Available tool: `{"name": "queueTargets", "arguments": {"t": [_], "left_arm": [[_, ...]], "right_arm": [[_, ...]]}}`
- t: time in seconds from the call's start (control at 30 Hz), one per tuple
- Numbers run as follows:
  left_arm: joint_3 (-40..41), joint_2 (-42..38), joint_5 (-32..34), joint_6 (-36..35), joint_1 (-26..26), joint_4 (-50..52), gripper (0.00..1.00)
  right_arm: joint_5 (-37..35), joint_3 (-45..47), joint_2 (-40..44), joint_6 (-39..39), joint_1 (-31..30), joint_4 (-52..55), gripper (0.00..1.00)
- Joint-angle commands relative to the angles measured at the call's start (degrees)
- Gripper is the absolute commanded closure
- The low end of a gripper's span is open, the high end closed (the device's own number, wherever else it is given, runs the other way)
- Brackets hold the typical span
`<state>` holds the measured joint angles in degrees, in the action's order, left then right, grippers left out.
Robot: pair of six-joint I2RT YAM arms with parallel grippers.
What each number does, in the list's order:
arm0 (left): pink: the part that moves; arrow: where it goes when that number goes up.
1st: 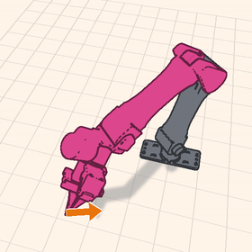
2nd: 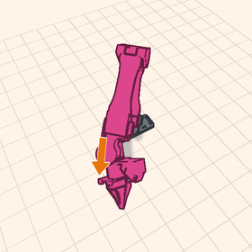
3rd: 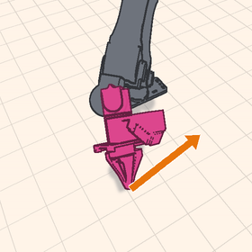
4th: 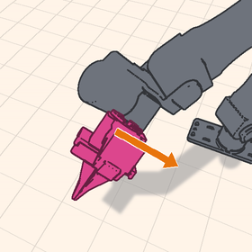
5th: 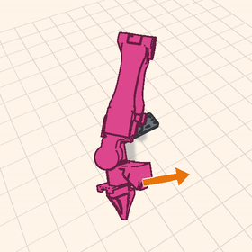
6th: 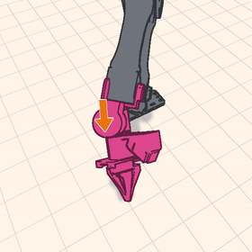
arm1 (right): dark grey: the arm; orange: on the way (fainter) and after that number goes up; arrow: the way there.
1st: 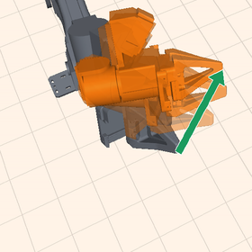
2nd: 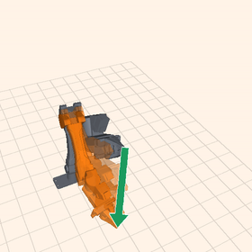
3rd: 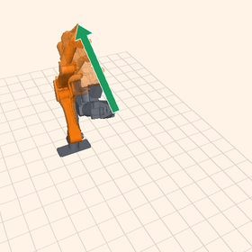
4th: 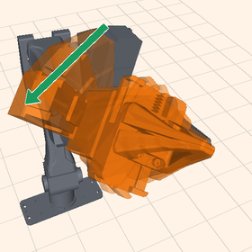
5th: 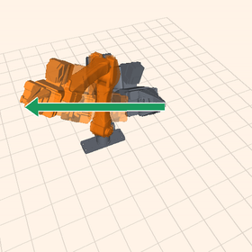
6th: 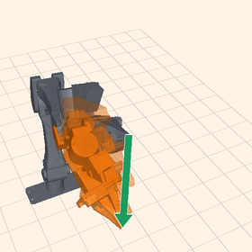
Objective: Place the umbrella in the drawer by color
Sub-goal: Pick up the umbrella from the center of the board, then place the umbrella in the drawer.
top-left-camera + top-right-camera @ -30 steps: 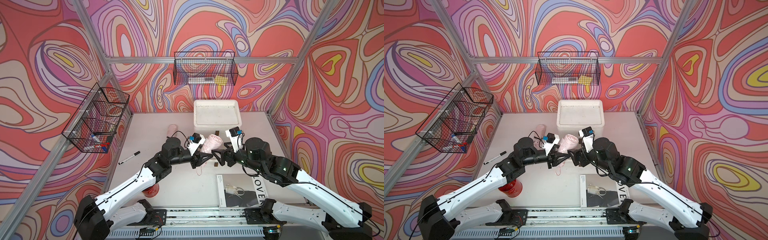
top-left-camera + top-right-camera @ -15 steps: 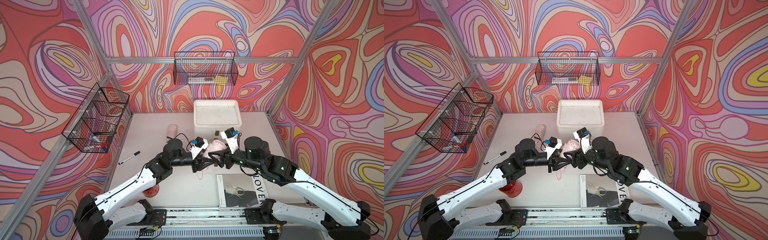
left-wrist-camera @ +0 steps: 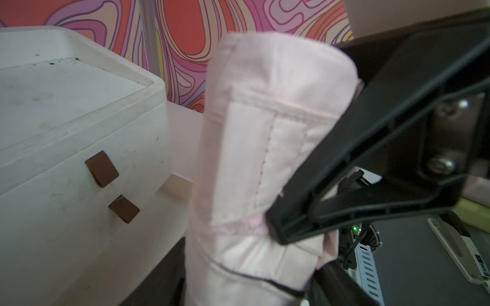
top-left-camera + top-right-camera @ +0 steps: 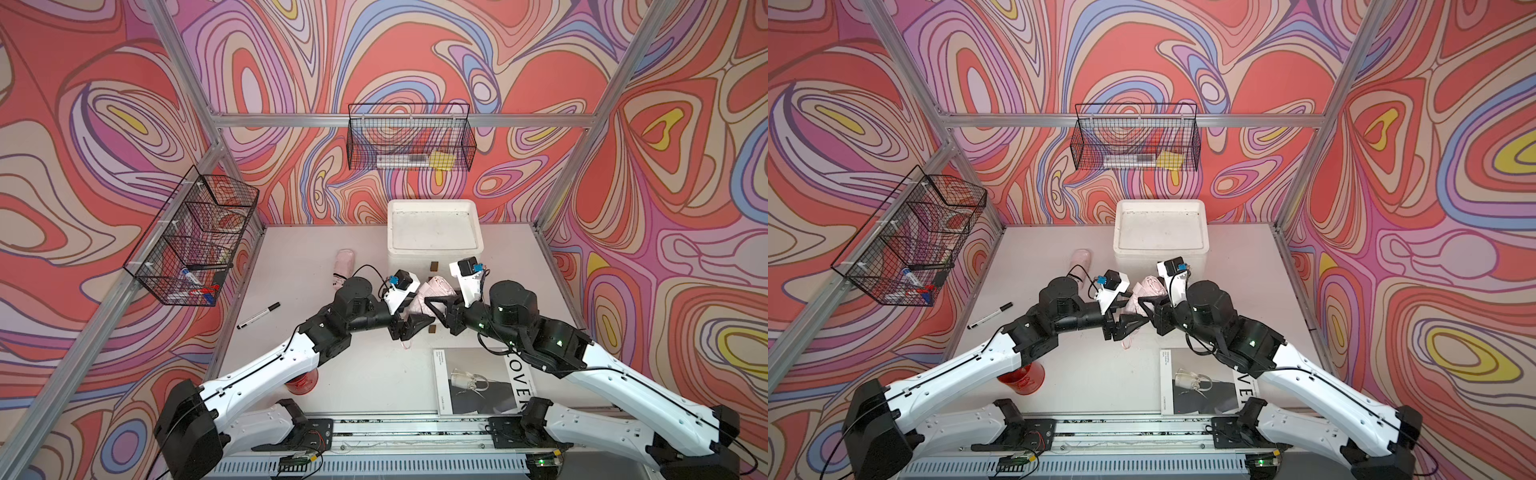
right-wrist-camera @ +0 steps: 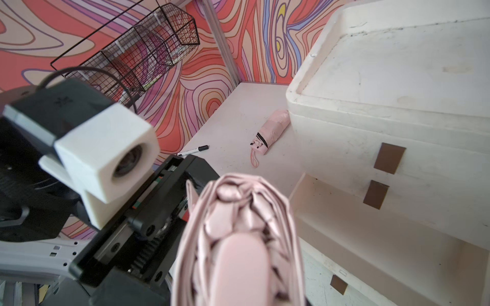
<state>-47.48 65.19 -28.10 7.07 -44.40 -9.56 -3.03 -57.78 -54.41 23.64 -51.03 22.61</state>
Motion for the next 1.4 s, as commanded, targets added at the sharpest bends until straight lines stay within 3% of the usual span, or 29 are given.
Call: {"name": "queueTargets", "arguments": {"t": [0.0,0.03,0.1,0.3,0.43,0.53,0.7,0.9,1.0,1.07,1.17,1.37], "left_arm": [[1.91,-4.64,10.42,2.21,0.39,-4.28,0.17],[2.44,-5.56,12.45,2.77,0.41,-4.08,0.15],[3.72,-7.97,18.57,4.18,0.45,-2.71,0.01],[9.71,-15.77,39.62,5.68,0.43,2.62,0.01],[13.73,-21.09,55.48,7.66,0.42,6.14,0.01],[15.41,-23.81,61.65,8.42,0.45,7.06,0.01],[17.43,-26.08,59.61,7.96,0.44,3.92,0.01],[17.42,-24.10,60.06,8.51,0.45,4.03,0.01],[17.12,-23.19,59.69,8.67,0.44,4.85,0.01],[16.82,-22.92,59.30,8.24,0.45,4.94,0.01],[16.68,-23.00,60.07,8.20,0.46,5.40,0.01],[17.42,-24.66,59.52,8.75,0.46,4.84,0.01]], "right_arm": [[-7.25,1.21,2.69,0.40,-0.37,-1.22,1.00],[-9.61,1.26,3.09,-0.26,-0.39,-1.00,1.00],[-15.59,0.82,3.65,-2.21,-0.37,0.12,1.00],[-28.23,3.05,3.88,-6.60,-0.39,-1.97,1.00],[-29.98,7.59,2.18,-7.85,-0.39,-9.07,1.00],[-30.01,9.62,-2.08,-9.11,-0.37,-15.60,1.00],[-27.20,9.68,-10.87,-7.72,-0.39,-22.57,1.00],[-25.63,16.42,-18.72,-7.78,-0.39,-45.89,1.00],[-23.88,15.13,-22.72,-5.08,-0.39,-47.20,0.99],[-23.02,13.07,-24.55,-1.03,-0.39,-42.34,0.92],[-21.25,12.60,-26.30,4.30,-0.39,-37.42,0.73],[-22.77,14.62,-26.89,6.89,-0.39,-31.36,0.38]]}}
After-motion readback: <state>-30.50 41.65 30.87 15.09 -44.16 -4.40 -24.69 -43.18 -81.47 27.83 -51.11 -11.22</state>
